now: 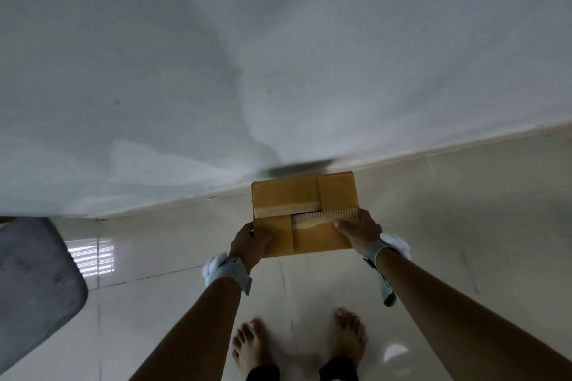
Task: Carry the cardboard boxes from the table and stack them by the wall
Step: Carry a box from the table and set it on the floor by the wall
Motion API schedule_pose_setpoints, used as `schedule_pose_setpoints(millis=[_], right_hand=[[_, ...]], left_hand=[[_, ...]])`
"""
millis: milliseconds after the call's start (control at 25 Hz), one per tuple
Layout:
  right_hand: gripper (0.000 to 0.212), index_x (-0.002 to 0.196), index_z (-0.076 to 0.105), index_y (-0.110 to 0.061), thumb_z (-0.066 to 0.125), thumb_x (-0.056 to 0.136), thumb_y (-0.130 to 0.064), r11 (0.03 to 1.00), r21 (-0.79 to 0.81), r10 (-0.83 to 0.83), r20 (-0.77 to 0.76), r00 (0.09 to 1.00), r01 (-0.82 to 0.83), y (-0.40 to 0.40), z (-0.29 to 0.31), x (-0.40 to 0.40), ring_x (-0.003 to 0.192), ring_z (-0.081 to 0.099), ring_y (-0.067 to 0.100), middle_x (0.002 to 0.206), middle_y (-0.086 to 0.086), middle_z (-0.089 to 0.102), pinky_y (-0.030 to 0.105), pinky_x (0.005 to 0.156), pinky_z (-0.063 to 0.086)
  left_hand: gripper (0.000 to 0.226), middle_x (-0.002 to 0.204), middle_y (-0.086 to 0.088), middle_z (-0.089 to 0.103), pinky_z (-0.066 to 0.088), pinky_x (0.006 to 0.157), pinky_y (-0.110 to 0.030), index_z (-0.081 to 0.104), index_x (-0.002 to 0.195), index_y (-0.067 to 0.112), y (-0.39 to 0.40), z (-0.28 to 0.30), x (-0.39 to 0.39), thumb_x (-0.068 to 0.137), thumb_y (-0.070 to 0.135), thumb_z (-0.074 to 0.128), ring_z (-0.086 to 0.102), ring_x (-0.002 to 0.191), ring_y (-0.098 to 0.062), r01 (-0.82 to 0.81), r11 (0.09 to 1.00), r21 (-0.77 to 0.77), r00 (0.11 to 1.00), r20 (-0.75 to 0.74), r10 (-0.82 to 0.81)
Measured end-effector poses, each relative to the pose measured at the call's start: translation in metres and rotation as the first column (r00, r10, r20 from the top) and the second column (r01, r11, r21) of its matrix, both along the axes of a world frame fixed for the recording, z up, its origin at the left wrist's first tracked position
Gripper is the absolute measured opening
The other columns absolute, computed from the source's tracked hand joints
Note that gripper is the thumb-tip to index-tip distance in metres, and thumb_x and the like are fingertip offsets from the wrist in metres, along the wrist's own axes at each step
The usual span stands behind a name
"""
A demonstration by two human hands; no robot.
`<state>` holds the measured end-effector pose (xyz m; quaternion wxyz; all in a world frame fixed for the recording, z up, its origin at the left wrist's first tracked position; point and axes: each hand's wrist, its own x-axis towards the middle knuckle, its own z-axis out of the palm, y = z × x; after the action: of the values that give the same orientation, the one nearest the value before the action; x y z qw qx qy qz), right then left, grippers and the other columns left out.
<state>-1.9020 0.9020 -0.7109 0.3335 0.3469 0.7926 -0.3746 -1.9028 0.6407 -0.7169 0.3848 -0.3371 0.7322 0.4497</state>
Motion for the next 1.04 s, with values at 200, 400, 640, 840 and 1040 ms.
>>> schedule_pose_setpoints(millis=[200,400,640,840,1040], right_hand=[[0.069,0.14,0.042,-0.012,0.071,0.087,-0.045,1.0,0.011,0.01,-0.005,1.0,-0.01,0.004,-0.054,-0.016,0.124,0.052,0.041,0.135,0.018,0.057,0.041,0.097,0.044],[0.068,0.14,0.042,-0.012,0.071,0.087,-0.043,1.0,0.012,0.004,-0.024,1.0,-0.003,0.0,-0.08,-0.023,0.122,0.053,0.04,0.134,0.017,0.058,0.041,0.098,0.045],[0.068,0.14,0.042,-0.012,0.07,0.087,-0.044,1.0,0.023,0.017,-0.021,1.0,-0.016,-0.006,-0.099,-0.034,0.122,0.054,0.041,0.133,0.017,0.058,0.041,0.098,0.046],[0.068,0.139,0.041,-0.012,0.072,0.087,-0.042,0.998,0.046,0.039,-0.027,0.999,-0.037,-0.005,-0.11,-0.039,0.121,0.055,0.041,0.133,0.017,0.059,0.041,0.097,0.045],[0.069,0.139,0.038,-0.01,0.069,0.088,-0.044,0.992,0.091,0.085,0.024,0.996,-0.087,-0.003,-0.112,-0.04,0.12,0.055,0.04,0.133,0.018,0.057,0.039,0.095,0.044]], left_hand=[[0.067,0.127,-0.01,0.062,0.056,0.093,-0.053,0.052,0.137,0.02,0.007,-0.05,-0.01,0.083,0.057,0.066,0.061,0.111,-0.035,0.06,0.997,-0.058,0.998,-0.018,-0.061],[0.064,0.124,-0.01,0.063,0.055,0.093,-0.053,0.054,0.135,0.021,0.008,-0.071,-0.018,0.082,0.056,0.06,0.061,0.109,-0.035,0.058,0.996,-0.07,0.998,-0.024,-0.06],[0.063,0.126,-0.015,0.064,0.053,0.097,-0.057,0.052,0.137,0.018,0.008,-0.089,-0.027,0.085,0.054,0.058,0.062,0.111,-0.042,0.046,0.996,-0.079,0.999,-0.002,-0.046],[0.058,0.131,-0.013,0.059,0.054,0.096,-0.053,0.047,0.14,0.016,0.011,-0.097,-0.031,0.091,0.044,0.062,0.059,0.114,-0.038,0.084,0.988,-0.13,0.996,0.033,-0.08],[0.059,0.134,-0.013,0.058,0.052,0.099,-0.05,0.046,0.14,0.016,0.011,-0.097,-0.034,0.09,0.044,0.063,0.058,0.118,-0.037,0.123,0.984,-0.126,0.992,0.057,-0.117]])
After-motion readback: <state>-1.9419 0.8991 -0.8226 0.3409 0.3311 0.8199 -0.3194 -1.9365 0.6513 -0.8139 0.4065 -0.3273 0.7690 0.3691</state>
